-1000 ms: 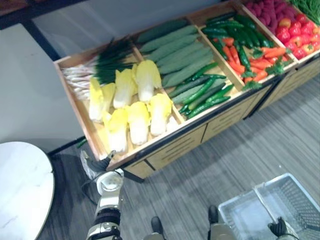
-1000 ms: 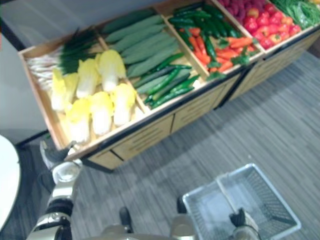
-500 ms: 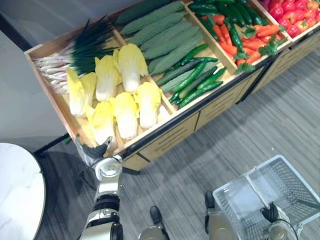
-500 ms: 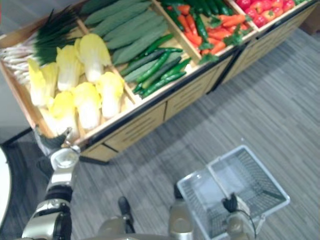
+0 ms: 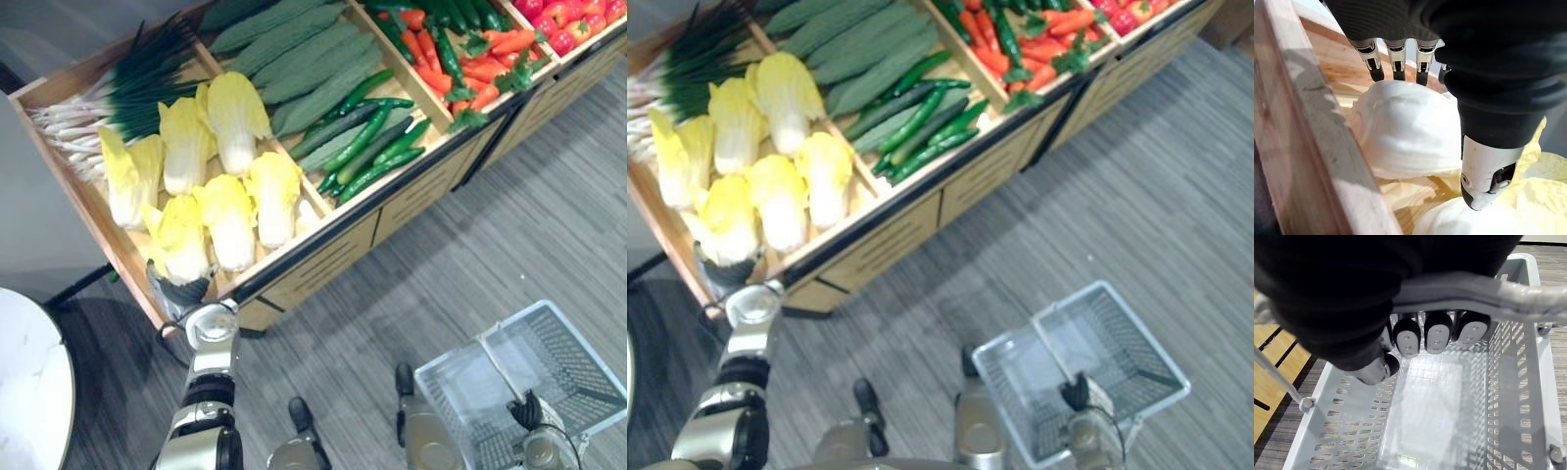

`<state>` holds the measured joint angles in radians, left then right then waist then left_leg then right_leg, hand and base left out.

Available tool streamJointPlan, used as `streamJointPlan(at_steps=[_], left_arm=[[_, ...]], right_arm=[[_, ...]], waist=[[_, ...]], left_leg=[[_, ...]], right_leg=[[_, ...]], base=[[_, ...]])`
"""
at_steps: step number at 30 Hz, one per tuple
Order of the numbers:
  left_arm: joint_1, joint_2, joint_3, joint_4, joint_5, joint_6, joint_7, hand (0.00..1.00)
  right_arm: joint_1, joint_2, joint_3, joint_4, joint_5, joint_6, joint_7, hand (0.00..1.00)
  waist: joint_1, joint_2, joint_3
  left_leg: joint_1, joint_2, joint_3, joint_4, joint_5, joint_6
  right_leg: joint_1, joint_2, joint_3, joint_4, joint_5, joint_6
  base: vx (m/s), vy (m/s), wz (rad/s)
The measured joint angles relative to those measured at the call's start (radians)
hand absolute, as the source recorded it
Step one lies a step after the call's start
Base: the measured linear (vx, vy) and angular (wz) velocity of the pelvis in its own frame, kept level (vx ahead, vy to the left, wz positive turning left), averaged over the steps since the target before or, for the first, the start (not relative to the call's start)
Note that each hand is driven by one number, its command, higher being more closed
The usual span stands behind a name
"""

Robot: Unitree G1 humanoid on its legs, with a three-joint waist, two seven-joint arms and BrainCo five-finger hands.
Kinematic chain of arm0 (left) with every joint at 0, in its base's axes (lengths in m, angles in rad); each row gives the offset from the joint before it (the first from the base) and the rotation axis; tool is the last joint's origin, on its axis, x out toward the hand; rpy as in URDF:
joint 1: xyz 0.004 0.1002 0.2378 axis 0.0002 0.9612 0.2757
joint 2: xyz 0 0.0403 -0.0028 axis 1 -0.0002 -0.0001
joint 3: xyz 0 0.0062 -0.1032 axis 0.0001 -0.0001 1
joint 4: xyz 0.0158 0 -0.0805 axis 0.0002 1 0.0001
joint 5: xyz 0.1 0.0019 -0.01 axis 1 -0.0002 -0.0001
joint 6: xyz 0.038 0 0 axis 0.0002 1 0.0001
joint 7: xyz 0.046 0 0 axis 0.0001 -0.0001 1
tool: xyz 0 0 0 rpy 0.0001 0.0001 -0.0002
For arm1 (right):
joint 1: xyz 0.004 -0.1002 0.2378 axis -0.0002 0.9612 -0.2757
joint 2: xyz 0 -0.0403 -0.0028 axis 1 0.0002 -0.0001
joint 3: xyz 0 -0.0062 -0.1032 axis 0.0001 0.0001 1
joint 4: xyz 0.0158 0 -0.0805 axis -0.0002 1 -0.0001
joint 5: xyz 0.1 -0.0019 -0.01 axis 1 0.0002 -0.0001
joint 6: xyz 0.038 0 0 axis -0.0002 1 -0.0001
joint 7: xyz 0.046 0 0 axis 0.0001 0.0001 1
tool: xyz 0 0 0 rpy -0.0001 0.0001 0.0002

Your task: Pick vegetable in the basket

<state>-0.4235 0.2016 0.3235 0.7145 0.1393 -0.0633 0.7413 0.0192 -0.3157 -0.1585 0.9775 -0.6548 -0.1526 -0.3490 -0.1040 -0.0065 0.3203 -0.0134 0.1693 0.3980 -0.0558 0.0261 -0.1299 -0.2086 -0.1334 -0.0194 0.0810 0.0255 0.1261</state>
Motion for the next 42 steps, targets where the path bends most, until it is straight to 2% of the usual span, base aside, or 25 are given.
streamJointPlan(at_steps=[14,15,17,20,26,37,40,42], left_arm=[[-0.079,0.076,0.039,0.088,0.0,0.017,0.004,0.0],[-0.082,0.084,0.039,0.088,0.0,0.025,0.005,1.0],[-0.083,0.084,0.039,0.088,0.011,0.033,0.004,1.0],[-0.094,0.086,0.04,0.117,0.084,0.049,0.007,1.0],[-0.115,0.101,0.056,0.164,0.118,0.069,-0.002,1.0],[-0.121,0.115,0.058,0.192,0.118,0.073,-0.009,1.0],[-0.119,0.092,0.054,0.18,0.098,0.071,-0.024,1.0],[-0.096,0.056,0.032,0.112,0.098,0.065,-0.03,1.0]], right_arm=[[-0.036,0.0,0.031,0.0,0.004,-0.004,-0.013,1.0],[-0.038,-0.001,0.04,0.0,0.005,-0.004,-0.013,1.0],[-0.04,-0.001,0.045,0.0,0.005,-0.004,-0.013,1.0],[-0.045,-0.001,0.048,0.0,0.005,-0.007,-0.014,1.0],[-0.047,-0.001,0.051,0.002,0.004,-0.024,-0.013,1.0],[-0.047,-0.001,0.057,0.014,0.004,-0.026,-0.009,1.0],[-0.044,-0.001,0.051,0.02,0.004,-0.023,-0.001,1.0],[-0.037,-0.001,0.044,0.02,0.004,-0.021,0.005,1.0]], waist=[[0.005,-0.026,0.042],[0.005,-0.028,0.044],[0.006,-0.028,0.045],[0.006,-0.028,0.045],[0.008,-0.03,0.046],[0.001,-0.041,0.052],[0.0,-0.041,0.052],[0.0,-0.04,0.051]], left_leg=[[-0.021,0.001,0.031,0.004,0.0,0.0],[-0.022,0.002,0.032,0.003,0.0,0.0],[-0.024,0.001,0.033,0.003,0.0,0.0],[-0.023,0.001,0.038,0.003,0.0,0.0],[-0.014,0.001,0.056,0.003,-0.001,-0.001],[0.006,-0.002,0.053,0.003,0.0,0.0],[0.024,-0.003,0.035,0.002,0.0,0.0],[0.024,-0.005,0.016,0.002,0.001,0.001]], right_leg=[[-0.061,0.008,0.038,0.029,0.002,-0.003],[-0.064,0.008,0.041,0.029,0.003,-0.003],[-0.065,0.008,0.042,0.028,0.003,-0.003],[-0.066,0.01,0.047,0.027,0.009,-0.001],[-0.066,0.012,0.062,0.023,0.018,-0.003],[-0.036,0.005,0.061,0.004,0.029,-0.001],[-0.004,0.001,0.044,-0.006,0.029,-0.001],[0.011,-0.006,0.025,-0.01,0.029,-0.001]], base=[[-0.01,-0.01,-0.08],[0.02,-0.006,-0.07],[0.03,-0.005,-0.03],[0.04,-0.006,-0.02],[0.0,-0.005,-0.08],[0.01,-0.003,0.0],[0.03,-0.003,0.14],[0.01,0.001,0.27]])
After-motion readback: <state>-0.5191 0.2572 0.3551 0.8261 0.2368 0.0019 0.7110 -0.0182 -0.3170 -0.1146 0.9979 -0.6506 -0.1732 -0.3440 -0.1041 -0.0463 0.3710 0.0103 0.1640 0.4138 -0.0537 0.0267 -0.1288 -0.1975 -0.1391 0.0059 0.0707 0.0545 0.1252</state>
